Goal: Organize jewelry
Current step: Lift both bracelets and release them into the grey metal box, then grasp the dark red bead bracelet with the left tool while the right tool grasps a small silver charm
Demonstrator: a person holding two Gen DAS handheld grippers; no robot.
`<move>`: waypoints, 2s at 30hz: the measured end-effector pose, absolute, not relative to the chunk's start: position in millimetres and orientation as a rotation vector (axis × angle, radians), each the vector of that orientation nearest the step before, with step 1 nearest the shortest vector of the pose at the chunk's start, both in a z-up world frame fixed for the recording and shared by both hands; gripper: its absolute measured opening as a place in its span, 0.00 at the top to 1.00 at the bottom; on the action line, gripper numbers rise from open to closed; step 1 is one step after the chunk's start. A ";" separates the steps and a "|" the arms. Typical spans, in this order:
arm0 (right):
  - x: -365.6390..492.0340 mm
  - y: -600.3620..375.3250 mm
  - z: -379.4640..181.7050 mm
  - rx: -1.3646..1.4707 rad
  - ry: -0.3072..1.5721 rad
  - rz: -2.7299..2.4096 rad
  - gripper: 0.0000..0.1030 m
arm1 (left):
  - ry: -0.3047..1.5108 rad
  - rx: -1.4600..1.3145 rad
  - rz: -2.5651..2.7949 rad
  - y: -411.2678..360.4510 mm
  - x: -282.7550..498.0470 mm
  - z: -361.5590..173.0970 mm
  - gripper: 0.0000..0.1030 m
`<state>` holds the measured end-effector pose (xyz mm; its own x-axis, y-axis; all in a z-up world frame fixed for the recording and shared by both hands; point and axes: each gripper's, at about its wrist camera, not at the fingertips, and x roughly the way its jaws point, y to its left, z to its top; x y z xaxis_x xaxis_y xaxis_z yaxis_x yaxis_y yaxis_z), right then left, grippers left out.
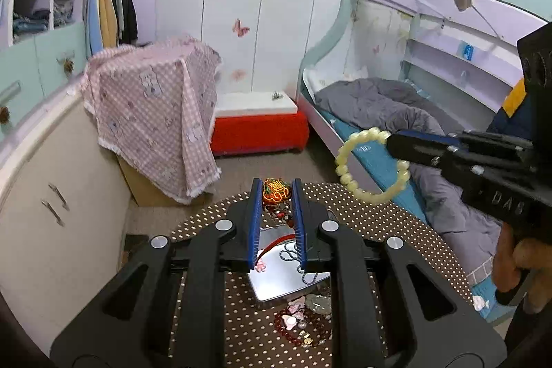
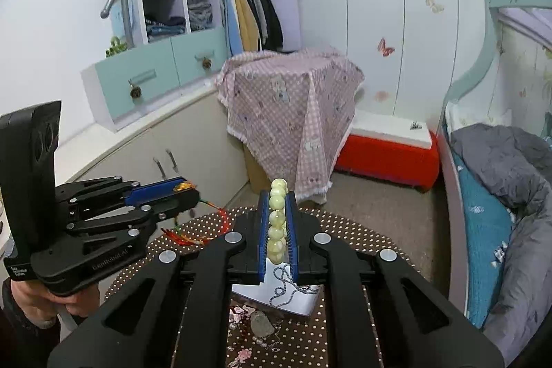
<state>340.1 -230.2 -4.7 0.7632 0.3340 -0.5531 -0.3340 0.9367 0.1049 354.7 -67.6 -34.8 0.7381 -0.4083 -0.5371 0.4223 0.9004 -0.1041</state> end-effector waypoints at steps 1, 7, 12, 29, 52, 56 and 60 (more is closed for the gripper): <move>346.1 -228.9 -10.9 0.001 0.622 0.365 0.92 | 0.594 0.023 -0.459 -68.9 358.5 -37.8 0.84; 369.0 -236.4 -40.3 0.050 0.719 0.323 0.65 | 0.663 0.063 -0.373 -75.7 382.9 -58.4 0.12; 358.8 -263.0 -36.1 0.143 0.656 0.231 0.07 | 0.608 0.021 -0.280 -51.2 374.8 -53.1 0.09; 328.7 -269.1 -12.6 0.179 0.595 0.220 0.07 | 0.473 -0.051 -0.214 -16.6 306.9 -18.2 0.07; 262.5 -261.0 -4.6 0.138 0.536 0.240 0.07 | 0.468 -0.057 -0.175 -9.2 251.3 -37.2 0.07; 253.2 -257.7 -11.1 0.127 0.546 0.232 0.07 | 0.485 -0.048 -0.168 -8.1 247.5 -45.5 0.07; 245.7 -258.1 -22.2 0.134 0.566 0.228 0.07 | 0.508 -0.043 -0.164 -7.4 246.2 -55.3 0.07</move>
<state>245.7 -258.1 -22.2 0.8199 0.2498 -0.5152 -0.1762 0.9662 0.1881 246.2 -7.4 -55.3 0.8610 -0.1672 -0.4804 0.1460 0.9859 -0.0814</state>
